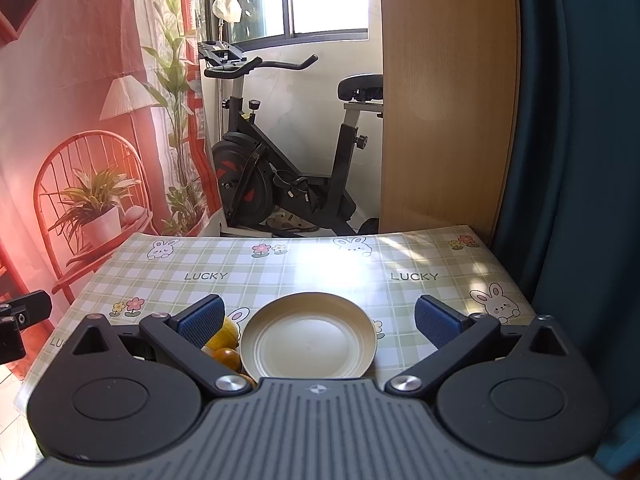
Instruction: Organize fruits
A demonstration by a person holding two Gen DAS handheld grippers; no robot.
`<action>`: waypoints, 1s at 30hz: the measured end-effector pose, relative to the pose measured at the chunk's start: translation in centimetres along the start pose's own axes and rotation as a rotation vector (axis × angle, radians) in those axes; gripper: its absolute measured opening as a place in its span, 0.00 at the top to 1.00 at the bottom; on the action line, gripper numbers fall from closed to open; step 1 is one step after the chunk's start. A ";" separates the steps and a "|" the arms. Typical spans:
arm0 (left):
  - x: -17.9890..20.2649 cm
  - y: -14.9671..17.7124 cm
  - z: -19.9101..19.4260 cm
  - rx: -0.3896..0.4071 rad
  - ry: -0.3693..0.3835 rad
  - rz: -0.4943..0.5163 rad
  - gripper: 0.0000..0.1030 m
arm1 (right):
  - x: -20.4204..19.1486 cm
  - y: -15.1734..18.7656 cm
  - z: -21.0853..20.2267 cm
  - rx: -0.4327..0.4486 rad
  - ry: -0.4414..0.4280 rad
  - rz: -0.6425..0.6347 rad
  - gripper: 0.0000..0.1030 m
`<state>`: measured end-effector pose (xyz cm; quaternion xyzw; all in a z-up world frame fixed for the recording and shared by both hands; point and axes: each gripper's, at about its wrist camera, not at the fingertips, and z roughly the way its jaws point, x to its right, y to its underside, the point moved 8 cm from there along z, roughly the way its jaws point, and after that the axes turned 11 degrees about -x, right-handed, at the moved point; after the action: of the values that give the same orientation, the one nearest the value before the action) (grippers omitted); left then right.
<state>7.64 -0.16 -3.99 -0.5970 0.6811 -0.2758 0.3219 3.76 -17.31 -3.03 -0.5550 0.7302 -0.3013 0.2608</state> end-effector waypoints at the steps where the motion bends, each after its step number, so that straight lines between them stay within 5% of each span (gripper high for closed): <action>1: 0.1 0.0 0.0 0.000 0.000 0.000 0.00 | 0.1 -0.1 -0.1 0.000 0.000 0.001 0.00; 30: -0.6 0.3 0.0 0.004 0.009 -0.011 0.00 | 0.1 -0.4 -0.3 0.003 0.002 -0.003 0.00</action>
<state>7.53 0.51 -4.13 -0.5990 0.6786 -0.2813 0.3186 3.77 -17.46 -2.51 -0.5555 0.7292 -0.3033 0.2602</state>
